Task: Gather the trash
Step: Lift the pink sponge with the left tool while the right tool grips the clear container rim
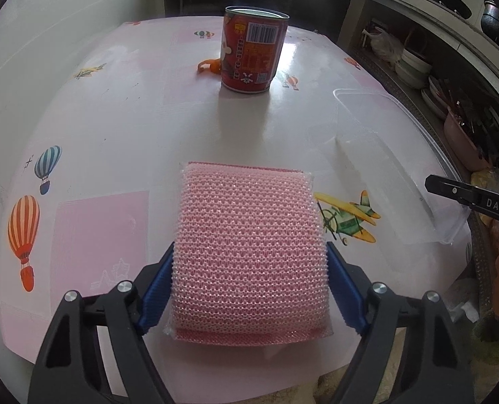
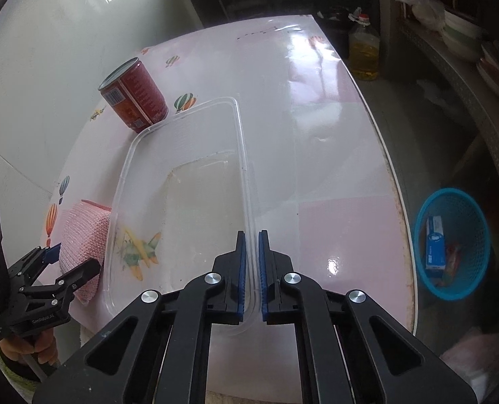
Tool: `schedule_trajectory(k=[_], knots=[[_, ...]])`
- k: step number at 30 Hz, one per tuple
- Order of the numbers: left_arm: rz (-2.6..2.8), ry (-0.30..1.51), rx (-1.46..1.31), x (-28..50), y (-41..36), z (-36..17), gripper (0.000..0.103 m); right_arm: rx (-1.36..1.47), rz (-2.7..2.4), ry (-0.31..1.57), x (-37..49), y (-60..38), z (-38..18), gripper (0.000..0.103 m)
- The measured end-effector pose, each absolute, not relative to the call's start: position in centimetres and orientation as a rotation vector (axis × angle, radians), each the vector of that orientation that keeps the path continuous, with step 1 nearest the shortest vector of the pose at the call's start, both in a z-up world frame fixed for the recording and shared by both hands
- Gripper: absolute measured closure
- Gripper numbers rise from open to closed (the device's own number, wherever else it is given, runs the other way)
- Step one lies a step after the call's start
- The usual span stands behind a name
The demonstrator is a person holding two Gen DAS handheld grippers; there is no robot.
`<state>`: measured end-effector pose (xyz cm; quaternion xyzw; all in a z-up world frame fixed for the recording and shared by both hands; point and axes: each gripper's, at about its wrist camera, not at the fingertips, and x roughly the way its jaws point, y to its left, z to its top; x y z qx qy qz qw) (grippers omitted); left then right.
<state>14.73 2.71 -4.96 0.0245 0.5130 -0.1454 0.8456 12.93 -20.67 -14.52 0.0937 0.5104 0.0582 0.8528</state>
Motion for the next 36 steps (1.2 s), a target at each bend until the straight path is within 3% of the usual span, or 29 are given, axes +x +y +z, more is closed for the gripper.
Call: schedule_trajectory(k=[7, 10, 12, 14, 16, 27, 36], knots=[[-0.313, 1.103, 0.047, 12.5, 2.8, -4.8, 0.022, 0.220, 0.123, 1.091, 10.3, -21.2, -14.0, 0.098], [-0.299, 1.096, 0.064, 12.2, 2.6, -4.9, 0.021, 0.226, 0.124, 1.091, 9.8, -21.2, -14.0, 0.093], [-0.291, 1.093, 0.073, 12.2, 2.4, -4.9, 0.021, 0.217, 0.118, 1.099, 9.9, -21.1, -14.1, 0.088], [-0.290, 1.099, 0.083, 12.3, 2.2, -5.0, 0.021, 0.218, 0.110, 1.098, 9.9, -21.1, -14.1, 0.073], [-0.292, 1.103, 0.097, 12.3, 2.0, -5.2, 0.020, 0.212, 0.104, 1.093, 9.9, -20.8, -14.1, 0.069], [-0.270, 1.077, 0.151, 12.2, 1.3, -5.4, 0.020, 0.199, 0.080, 1.106, 9.8, -20.0, -14.8, 0.068], [-0.259, 1.058, 0.170, 11.8, 1.2, -5.3, 0.021, 0.175, 0.050, 1.099, 10.0, -19.9, -14.9, 0.079]])
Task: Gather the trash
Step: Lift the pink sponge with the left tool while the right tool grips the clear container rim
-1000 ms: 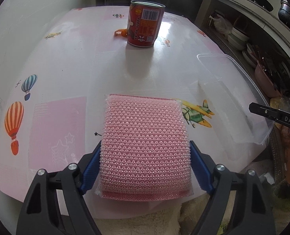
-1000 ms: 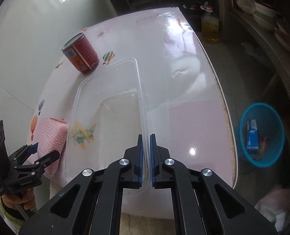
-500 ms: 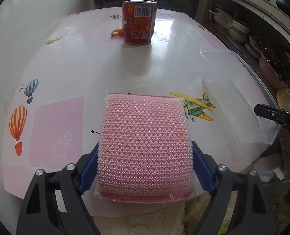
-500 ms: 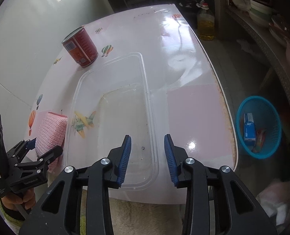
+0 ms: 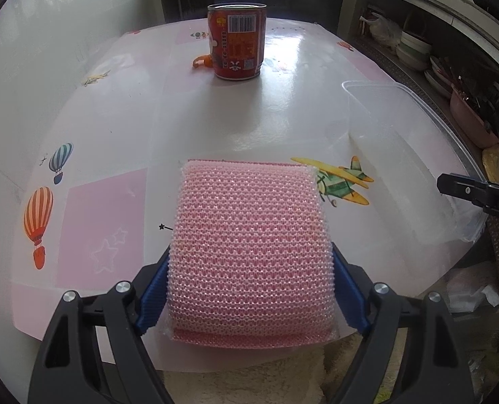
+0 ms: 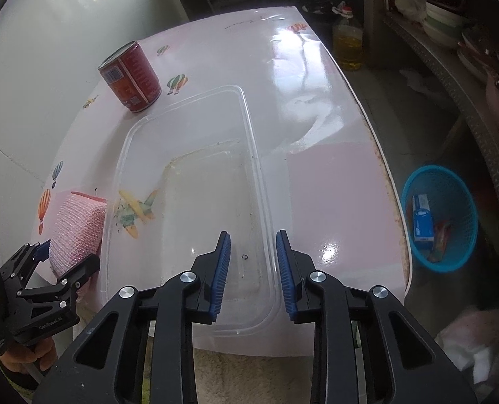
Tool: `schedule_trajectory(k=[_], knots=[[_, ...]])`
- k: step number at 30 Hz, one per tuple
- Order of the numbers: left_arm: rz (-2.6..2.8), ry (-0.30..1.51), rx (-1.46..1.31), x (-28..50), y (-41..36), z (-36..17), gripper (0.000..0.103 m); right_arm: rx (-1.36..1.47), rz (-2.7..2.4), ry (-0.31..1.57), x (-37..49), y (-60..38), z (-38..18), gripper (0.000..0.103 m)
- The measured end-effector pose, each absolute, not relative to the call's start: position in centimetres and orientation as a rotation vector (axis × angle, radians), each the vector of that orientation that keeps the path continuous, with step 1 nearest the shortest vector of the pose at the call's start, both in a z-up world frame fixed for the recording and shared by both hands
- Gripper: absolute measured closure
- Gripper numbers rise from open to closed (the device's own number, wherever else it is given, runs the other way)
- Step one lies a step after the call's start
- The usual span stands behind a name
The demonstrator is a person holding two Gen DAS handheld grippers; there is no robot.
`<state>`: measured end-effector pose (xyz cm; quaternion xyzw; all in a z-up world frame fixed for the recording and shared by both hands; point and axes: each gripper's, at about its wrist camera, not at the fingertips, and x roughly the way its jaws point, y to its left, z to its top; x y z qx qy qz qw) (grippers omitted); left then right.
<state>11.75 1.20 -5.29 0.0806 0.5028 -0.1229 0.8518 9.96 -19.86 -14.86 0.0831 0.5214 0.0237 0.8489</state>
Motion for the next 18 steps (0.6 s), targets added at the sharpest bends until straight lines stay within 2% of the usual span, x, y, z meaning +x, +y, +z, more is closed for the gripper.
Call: schedule_trajectory(k=[7, 18], knots=[[-0.250, 1.044, 0.177, 11.58, 1.15, -5.14, 0.022, 0.202, 0.048, 1.097, 10.03, -20.40, -14.83, 0.096], [-0.240, 1.028, 0.182, 11.53, 1.27, -4.88, 0.022, 0.239, 0.052, 1.072, 9.88, -20.75, -14.31, 0.098]])
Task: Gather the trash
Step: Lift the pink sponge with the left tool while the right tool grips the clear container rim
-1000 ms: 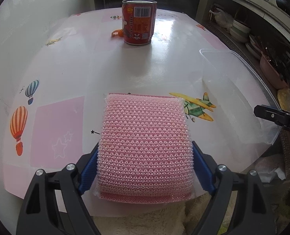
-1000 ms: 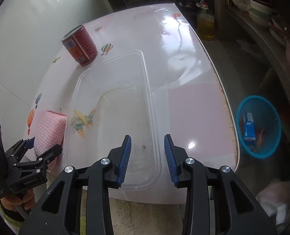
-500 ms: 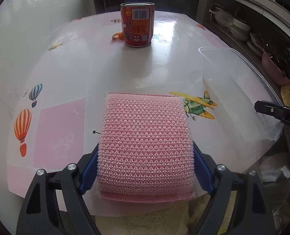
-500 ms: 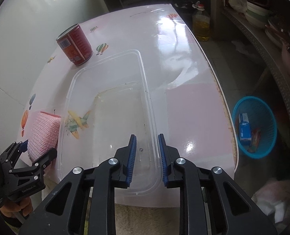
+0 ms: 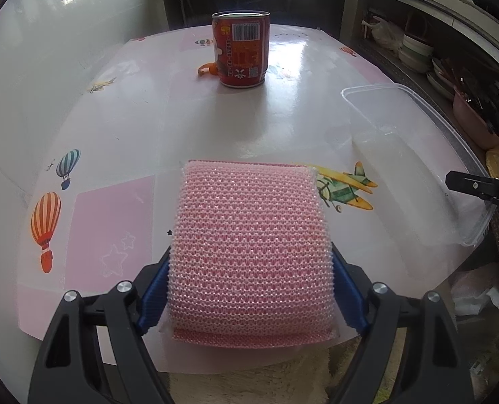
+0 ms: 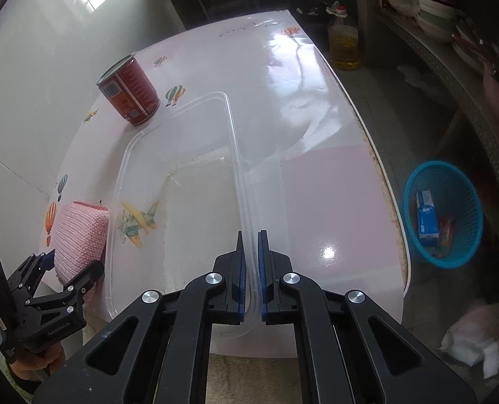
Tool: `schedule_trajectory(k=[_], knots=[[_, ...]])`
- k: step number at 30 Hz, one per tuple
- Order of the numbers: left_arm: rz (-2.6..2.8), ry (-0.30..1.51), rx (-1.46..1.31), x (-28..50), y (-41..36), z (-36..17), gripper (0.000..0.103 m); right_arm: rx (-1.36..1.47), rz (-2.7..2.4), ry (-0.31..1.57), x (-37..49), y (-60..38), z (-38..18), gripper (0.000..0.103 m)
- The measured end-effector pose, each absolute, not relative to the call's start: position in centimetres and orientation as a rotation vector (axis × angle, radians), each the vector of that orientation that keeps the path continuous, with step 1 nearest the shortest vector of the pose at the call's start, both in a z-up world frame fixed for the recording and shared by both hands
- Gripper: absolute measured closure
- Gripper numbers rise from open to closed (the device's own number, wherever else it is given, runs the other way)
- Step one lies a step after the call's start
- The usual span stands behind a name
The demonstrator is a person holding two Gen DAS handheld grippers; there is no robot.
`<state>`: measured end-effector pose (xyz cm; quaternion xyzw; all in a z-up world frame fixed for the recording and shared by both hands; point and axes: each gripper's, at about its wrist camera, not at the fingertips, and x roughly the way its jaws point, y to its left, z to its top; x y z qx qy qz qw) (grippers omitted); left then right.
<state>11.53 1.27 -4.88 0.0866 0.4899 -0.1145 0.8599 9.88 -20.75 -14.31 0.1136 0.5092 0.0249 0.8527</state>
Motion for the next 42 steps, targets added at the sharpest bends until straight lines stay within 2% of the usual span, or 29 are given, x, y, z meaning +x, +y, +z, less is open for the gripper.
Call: schedule_trajectory(k=[42], knots=[[-0.236, 0.991, 0.184, 11.4, 1.1, -3.7, 0.023, 0.258, 0.044, 1.044, 9.7, -21.5, -13.5, 0.099]])
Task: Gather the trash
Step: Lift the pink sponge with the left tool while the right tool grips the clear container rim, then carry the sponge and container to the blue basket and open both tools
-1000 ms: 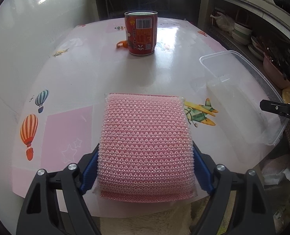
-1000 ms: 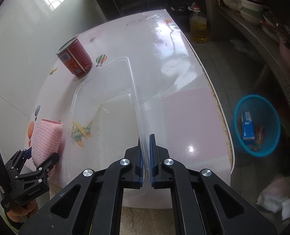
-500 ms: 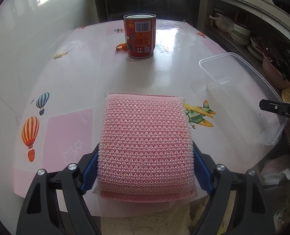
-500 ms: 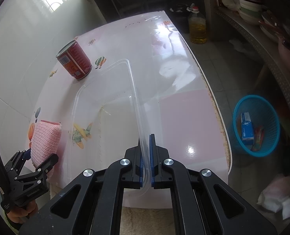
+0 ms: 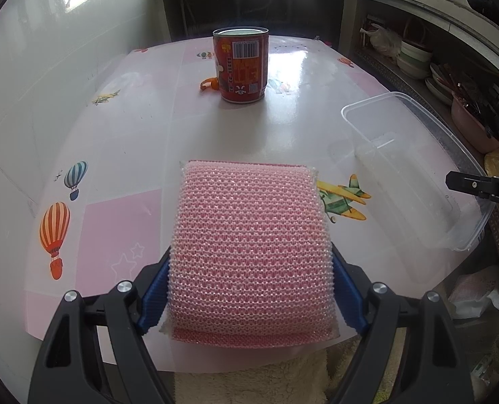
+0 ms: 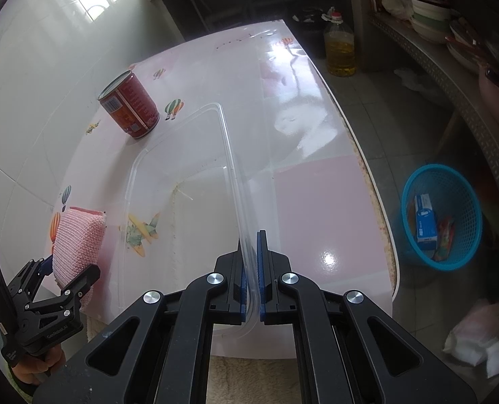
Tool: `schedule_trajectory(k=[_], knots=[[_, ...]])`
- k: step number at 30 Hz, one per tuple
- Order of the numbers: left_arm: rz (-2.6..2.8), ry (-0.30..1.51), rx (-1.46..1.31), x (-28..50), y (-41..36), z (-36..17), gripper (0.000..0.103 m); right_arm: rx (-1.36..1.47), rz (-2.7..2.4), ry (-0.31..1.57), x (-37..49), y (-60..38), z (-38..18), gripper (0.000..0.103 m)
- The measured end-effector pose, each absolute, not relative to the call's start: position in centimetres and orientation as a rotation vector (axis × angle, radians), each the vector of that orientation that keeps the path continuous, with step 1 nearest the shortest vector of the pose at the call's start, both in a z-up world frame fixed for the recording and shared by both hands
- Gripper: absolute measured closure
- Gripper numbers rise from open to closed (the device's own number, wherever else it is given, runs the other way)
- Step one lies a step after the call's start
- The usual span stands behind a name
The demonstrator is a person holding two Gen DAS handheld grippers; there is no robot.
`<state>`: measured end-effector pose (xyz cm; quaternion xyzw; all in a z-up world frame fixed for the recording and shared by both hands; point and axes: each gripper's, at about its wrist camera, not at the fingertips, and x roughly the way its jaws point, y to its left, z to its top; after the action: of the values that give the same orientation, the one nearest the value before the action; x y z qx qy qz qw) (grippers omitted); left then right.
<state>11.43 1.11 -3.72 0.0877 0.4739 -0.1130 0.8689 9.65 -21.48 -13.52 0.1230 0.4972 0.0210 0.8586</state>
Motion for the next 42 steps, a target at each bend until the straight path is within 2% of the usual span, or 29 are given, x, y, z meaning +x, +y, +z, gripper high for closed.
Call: schedule_trajectory(k=[15, 24, 35, 42], knots=[[-0.225, 0.979, 0.180, 11.4, 1.3, -3.3, 0.023, 0.260, 0.051, 1.029, 9.9, -21.4, -13.3, 0.099], [-0.265, 0.928, 0.156, 11.7, 0.5, -0.5, 0.023, 0.302, 0.043, 0.965, 9.6, -22.6, -12.0, 0.099], [-0.580, 0.840, 0.188, 13.1, -10.7, 5.2, 0.023, 0.477, -0.219, 0.799, 4.3, -34.5, -9.4, 0.099], [-0.800, 0.868, 0.245, 14.3, -21.4, 6.2, 0.023, 0.579, -0.543, 0.760, -2.0, -44.2, -11.2, 0.099]])
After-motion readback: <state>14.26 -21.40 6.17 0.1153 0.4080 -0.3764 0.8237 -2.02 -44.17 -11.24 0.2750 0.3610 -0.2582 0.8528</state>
